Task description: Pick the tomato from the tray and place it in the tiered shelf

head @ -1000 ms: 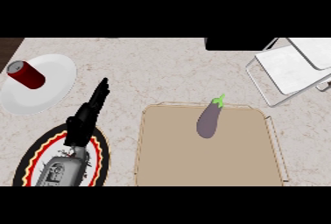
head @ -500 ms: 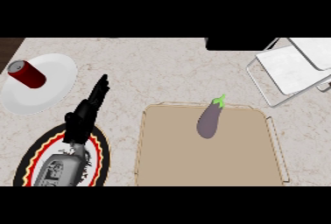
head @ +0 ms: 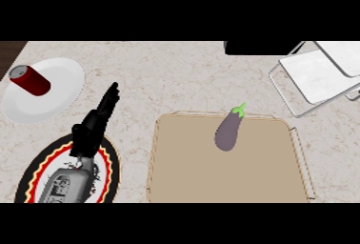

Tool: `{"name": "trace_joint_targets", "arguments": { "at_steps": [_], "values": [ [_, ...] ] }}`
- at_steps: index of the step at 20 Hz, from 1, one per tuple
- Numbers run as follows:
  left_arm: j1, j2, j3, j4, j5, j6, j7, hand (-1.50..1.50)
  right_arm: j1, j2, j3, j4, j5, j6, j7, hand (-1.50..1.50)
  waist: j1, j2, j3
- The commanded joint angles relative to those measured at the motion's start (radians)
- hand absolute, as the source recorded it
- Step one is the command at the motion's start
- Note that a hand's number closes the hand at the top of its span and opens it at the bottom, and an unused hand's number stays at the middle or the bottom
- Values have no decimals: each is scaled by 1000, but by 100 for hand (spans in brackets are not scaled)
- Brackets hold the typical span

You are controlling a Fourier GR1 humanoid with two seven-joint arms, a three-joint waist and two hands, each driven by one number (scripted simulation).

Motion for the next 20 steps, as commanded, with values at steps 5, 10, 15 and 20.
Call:
{"name": "trace_joint_targets", "arguments": {
  "at_steps": [5, 10, 15, 20],
  "values": [
    [-8, -2, 6, -14, 5, -13, 21, 0, -77, 51, 127, 160, 185, -153, -197, 150, 2, 1, 0],
    [-23, -19, 3, 29, -18, 7, 2, 0, -155, 102, 115, 369, 229, -234, -246, 150, -1, 1, 0],
    [-36, -2, 28, 40, 4, -12, -22, 0, -179, 191, -18, 485, 19, -288, -392, 150, 3, 4, 1],
    [72, -34, -33, -38, -48, 21, -21, 0, -210, 156, -61, 671, -19, -286, -561, 150, 4, 2, 1]
  ]
}}
